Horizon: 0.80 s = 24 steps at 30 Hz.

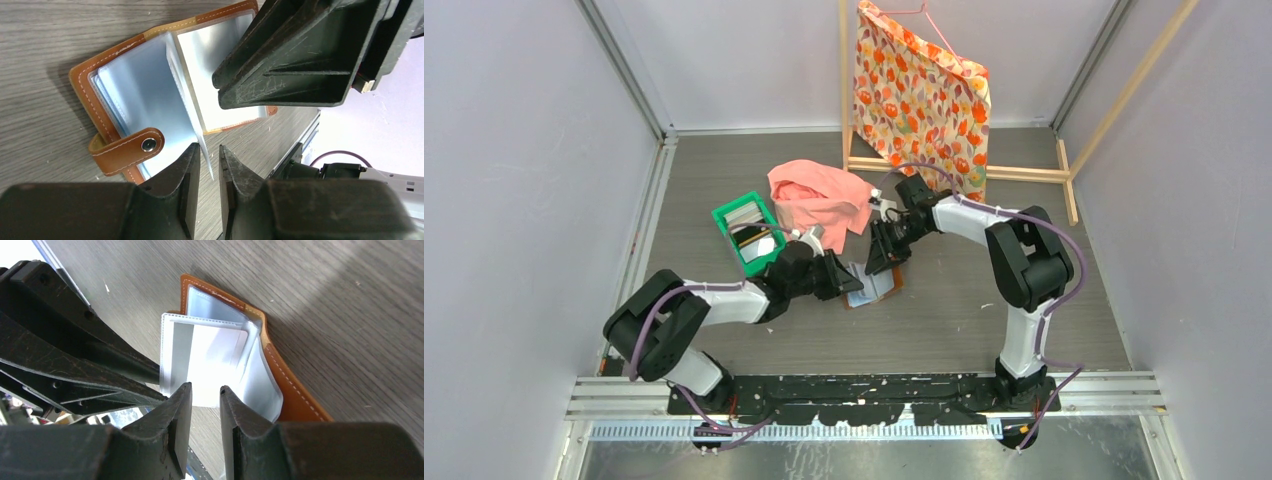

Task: Put the credit cards into the card holder
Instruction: Insert the credit card into the card holder.

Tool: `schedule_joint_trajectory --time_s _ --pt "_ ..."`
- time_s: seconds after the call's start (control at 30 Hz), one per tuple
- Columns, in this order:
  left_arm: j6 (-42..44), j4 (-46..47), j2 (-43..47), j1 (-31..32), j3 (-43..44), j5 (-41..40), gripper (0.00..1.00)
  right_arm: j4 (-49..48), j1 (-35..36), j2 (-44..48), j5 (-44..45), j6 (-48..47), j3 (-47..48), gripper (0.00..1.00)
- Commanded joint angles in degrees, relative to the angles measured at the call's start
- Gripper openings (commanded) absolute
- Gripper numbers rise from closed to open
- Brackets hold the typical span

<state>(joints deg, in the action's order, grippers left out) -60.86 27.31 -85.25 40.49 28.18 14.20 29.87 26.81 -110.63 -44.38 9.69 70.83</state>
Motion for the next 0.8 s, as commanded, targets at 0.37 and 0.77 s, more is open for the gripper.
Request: schedule_joint_trajectory --time_s 0.37,0.77 --pt "2.28 6.05 -4.98 0.20 6.61 3.26 0.30 3.35 -0.23 6.38 12.54 -3.27 2.85 0.15" --pt "0.65 10.05 -15.95 0.31 12.42 4.68 0.35 6.13 -8.09 13.04 2.88 -7.48 3.22 0.19"
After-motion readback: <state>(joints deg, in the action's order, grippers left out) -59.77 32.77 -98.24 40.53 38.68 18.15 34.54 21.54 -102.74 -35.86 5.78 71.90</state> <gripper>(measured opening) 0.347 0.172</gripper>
